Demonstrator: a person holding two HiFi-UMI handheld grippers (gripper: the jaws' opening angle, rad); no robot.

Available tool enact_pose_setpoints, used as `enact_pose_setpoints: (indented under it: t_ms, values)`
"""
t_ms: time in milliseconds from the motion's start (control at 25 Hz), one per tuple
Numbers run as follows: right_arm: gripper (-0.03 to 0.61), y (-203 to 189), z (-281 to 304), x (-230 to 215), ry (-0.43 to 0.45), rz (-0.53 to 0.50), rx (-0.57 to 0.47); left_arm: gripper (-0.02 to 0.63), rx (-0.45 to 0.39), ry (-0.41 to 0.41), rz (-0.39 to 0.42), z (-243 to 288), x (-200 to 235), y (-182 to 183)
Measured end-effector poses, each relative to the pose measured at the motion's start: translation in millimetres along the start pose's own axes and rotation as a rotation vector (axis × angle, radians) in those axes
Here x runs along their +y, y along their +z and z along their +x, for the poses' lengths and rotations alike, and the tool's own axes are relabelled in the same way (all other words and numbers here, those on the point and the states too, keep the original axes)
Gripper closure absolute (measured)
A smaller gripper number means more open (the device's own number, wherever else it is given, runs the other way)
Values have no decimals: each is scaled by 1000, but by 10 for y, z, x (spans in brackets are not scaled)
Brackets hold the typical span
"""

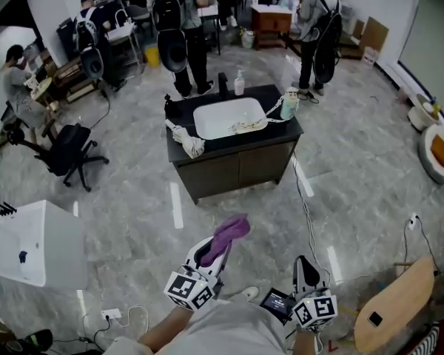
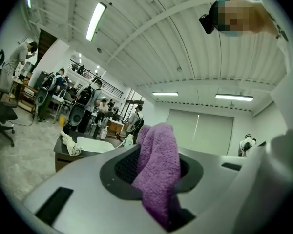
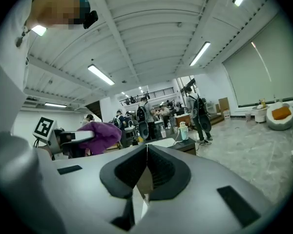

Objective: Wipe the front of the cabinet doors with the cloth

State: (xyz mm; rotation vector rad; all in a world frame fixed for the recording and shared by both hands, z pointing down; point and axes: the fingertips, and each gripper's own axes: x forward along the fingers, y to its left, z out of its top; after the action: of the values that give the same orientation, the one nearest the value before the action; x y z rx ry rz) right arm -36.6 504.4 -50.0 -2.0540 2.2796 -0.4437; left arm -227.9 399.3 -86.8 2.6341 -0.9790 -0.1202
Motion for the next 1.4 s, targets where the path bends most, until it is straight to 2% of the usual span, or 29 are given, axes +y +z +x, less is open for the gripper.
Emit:
enact_pose_setpoints:
  t_ms: [160,320,560,720,880,1120,1240,1400]
  values:
    - [552,133,64,-393,-17,14,-19,514,16,17,32,311,-78,-58]
    - [552,79,257,-824,-49,43,-1,514,22,52,15,705,25,-162]
    - [552,109,773,-1307,-49,19,48,514,74,56,-1,1417,286,-446]
    - [552,513,1137,-1726,-53,-14,25,514,29,35,8,2119,300,-303]
    - [552,718,1486,-2122,-72,-51,38,514,-17,-27,37,2841,232,-98]
    - [552,929,1775,-2581,-115,-53,0,514,18,-87,51,3437,235,-20]
    - [552,1017,1908,-2813,-108,-47,4,514,19,-62,63,3615,295,26]
    - [552,1052,2169,-3133,-52,-54,19,514,-14,23,51,3796,412,82]
